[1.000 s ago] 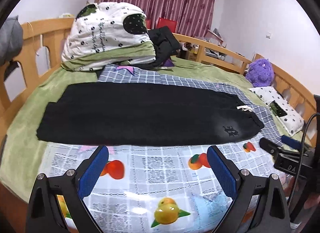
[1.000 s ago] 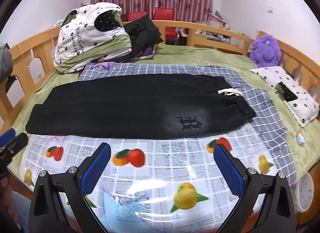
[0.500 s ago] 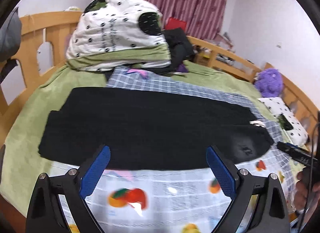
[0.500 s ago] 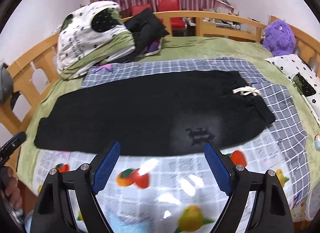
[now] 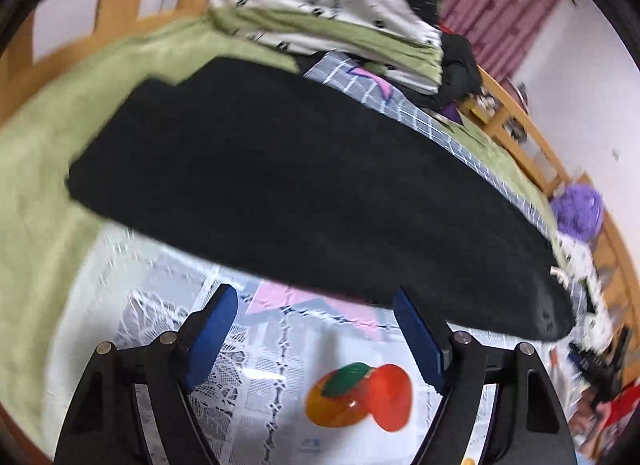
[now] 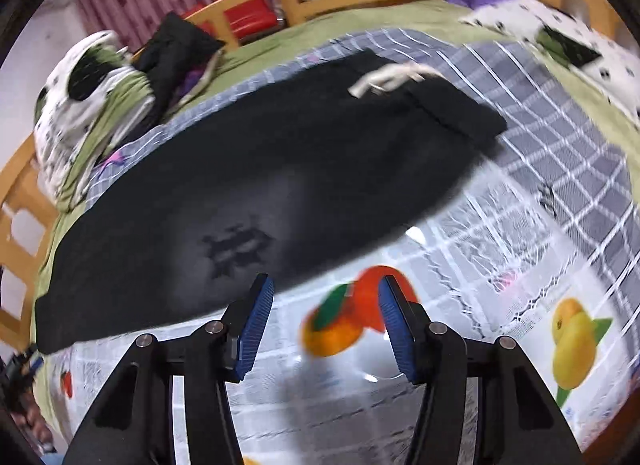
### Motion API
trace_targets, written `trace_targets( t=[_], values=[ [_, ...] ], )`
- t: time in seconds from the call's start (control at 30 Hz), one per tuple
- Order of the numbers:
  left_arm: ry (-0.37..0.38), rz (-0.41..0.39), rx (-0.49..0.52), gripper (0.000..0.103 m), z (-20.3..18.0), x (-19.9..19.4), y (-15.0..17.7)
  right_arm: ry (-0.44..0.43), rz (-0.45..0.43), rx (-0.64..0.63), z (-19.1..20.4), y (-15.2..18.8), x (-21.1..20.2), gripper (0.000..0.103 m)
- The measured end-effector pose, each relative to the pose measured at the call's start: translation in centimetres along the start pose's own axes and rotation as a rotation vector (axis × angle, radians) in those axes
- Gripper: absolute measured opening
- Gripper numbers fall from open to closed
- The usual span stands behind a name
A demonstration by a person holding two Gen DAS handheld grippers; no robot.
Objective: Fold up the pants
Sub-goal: 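Grasp the side edge of the black pants with both grippers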
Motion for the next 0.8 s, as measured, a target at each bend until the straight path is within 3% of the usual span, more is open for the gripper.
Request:
trace_targets(
  t=[0.27,0.47,0.5,0.53,0.6,0.67,0.8],
  values=[
    [0.073,-0.059,-0.125,0.075,2.0,2.2,0.7,-0.064,-0.027,0.137,-3.2,-0.3,3.3,0.055],
    [0.042,-0.061,-0.243,0.072,2.2,4.3,-1.7,-0.095,-0.077,0.189,-3.0,-2.9,5.8,0.056],
    [0.019,-0.056,-0.252,0.057,2.3,4.5,-2.0,-0.097,-0.078,0.207,-2.9,-3.4,6.3,0.054],
    [-0.012,-0.049,-0.257,0.047,2.4,4.7,-2.1,-0.087,-0.076,0.213,-2.9,-3.8,6.6,0.039],
    [-0.061,-0.015,-0.255,0.005,2.8,5.1,-2.6,-0.032,-0.066,0.208,-3.0,-4.6,7.0,0.024],
    [-0.033,-0.017,-0.255,0.005,3.0,4.4,-3.4,-0.044,-0.079,0.22,-2.8,-5.2,6.4,0.019],
    [0.004,-0.15,-0.133,0.005,0.8,0.0,-6.6,-0.112,-0.145,0.185,-1.0,-7.4,3.1,0.018]
  ],
)
Point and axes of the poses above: each gripper's, at about its wrist camera, not at the fingertips, and x roughly the way its jaws point, z to its left, y to its underside, the point moved 6 cm from there along x, roughly the way its jaws point, and after that the axes turned 6 degrees about -y, right-handed, at the moved point
